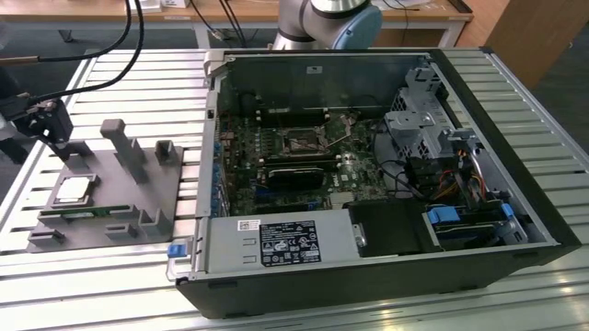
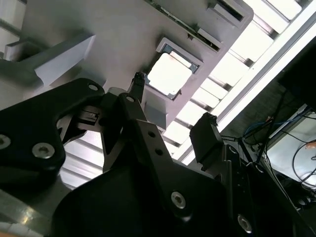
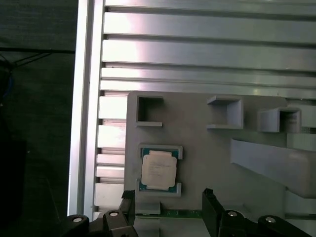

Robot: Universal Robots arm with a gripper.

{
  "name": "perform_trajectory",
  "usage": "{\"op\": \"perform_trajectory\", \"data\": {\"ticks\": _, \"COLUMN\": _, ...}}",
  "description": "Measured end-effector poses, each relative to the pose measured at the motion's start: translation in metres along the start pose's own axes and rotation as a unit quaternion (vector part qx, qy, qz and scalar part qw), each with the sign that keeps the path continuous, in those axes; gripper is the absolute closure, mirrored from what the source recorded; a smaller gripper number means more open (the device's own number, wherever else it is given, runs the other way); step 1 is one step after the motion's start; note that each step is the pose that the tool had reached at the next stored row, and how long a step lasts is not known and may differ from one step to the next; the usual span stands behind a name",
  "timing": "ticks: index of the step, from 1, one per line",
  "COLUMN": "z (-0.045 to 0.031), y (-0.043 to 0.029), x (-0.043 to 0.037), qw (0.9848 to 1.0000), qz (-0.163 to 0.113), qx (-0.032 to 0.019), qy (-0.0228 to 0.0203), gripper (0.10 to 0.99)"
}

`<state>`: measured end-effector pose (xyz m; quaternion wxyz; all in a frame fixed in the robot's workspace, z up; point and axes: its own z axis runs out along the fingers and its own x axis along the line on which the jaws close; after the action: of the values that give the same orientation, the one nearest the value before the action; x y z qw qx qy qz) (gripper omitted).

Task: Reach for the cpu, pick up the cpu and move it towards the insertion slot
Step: 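Pick up the cpu and move it towards the insertion slot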

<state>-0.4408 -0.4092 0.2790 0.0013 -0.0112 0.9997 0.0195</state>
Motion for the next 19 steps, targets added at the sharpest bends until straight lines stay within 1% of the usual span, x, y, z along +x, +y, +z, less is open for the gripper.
{"op": "perform_trajectory", "data": {"ticks": 11, "z": 0.0189, "y": -0.0014, "x": 0.0000, "qw": 1.0000, "qz": 0.000, "qx": 0.0000, "qy": -0.0008, "gripper": 0.439}}
{"op": "perform_trajectory", "data": {"ticks": 16, "z": 0.0275, "y": -0.0028, "x": 0.0002, "qw": 1.0000, "qz": 0.000, "qx": -0.0009, "qy": -0.0011, "gripper": 0.439}}
{"op": "perform_trajectory", "data": {"ticks": 19, "z": 0.0313, "y": -0.0030, "x": 0.0001, "qw": 1.0000, "qz": 0.000, "qx": -0.0009, "qy": -0.0018, "gripper": 0.439}}
